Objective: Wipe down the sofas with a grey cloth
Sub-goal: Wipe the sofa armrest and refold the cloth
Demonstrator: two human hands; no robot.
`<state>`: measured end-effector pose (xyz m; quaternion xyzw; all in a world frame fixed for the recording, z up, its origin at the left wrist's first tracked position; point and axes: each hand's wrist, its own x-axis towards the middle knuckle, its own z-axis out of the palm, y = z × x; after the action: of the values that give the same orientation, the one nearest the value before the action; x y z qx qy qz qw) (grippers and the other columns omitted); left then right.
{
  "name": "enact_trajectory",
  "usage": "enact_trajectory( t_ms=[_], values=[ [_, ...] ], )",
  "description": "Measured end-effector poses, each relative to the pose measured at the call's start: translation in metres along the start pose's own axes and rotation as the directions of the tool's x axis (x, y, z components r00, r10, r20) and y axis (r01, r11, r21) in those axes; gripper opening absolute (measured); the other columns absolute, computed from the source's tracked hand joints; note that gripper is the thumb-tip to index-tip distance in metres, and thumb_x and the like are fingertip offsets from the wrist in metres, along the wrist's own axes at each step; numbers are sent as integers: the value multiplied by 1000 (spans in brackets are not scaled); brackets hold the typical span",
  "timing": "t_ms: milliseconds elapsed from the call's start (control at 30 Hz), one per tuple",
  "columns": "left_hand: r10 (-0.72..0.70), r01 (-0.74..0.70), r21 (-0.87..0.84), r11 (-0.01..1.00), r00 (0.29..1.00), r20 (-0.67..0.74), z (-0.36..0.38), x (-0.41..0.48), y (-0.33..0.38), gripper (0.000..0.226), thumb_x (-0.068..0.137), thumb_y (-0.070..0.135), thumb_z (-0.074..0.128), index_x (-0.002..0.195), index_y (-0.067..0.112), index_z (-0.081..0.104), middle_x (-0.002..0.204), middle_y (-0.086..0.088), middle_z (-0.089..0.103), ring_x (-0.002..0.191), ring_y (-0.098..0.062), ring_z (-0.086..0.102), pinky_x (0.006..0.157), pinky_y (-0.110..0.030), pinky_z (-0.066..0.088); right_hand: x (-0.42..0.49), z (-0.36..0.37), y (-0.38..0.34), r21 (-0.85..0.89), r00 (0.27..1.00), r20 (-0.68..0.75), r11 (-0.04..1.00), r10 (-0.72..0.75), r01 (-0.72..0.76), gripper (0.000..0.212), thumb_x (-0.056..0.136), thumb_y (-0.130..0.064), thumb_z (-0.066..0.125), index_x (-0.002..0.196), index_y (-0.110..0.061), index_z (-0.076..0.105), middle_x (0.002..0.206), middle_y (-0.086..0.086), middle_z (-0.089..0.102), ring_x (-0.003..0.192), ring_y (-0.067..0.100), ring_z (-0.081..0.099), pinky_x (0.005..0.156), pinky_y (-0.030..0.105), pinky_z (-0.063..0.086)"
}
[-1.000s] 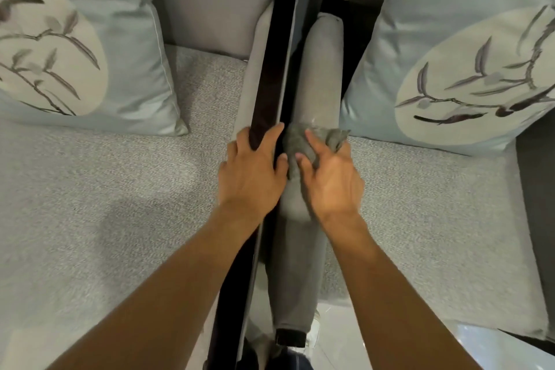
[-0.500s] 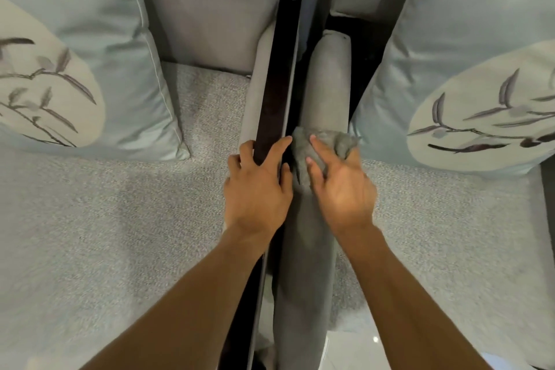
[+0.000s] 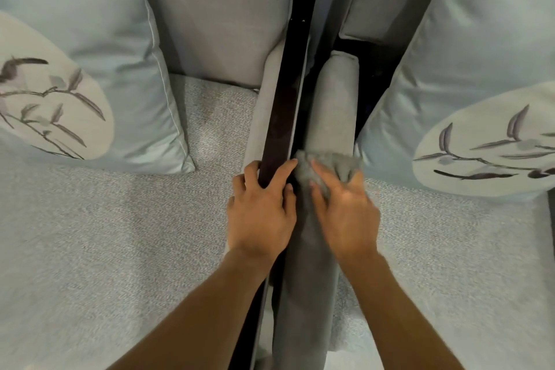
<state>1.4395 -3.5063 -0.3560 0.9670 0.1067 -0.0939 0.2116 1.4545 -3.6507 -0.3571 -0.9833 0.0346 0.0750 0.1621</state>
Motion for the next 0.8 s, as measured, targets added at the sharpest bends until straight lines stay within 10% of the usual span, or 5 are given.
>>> enact_trajectory(
  t_ms=[800],
  values=[
    [6, -6, -16, 1000, 1000, 3, 0, 0, 0, 46, 100, 46, 44, 145, 54, 35, 141, -3, 38, 118, -25, 44, 83, -46, 57, 35, 2, -7, -57, 999, -18, 998, -31, 30, 42, 98, -50, 49, 140, -52, 45, 121, 8, 43, 73, 23, 63, 59, 34, 54]
  ],
)
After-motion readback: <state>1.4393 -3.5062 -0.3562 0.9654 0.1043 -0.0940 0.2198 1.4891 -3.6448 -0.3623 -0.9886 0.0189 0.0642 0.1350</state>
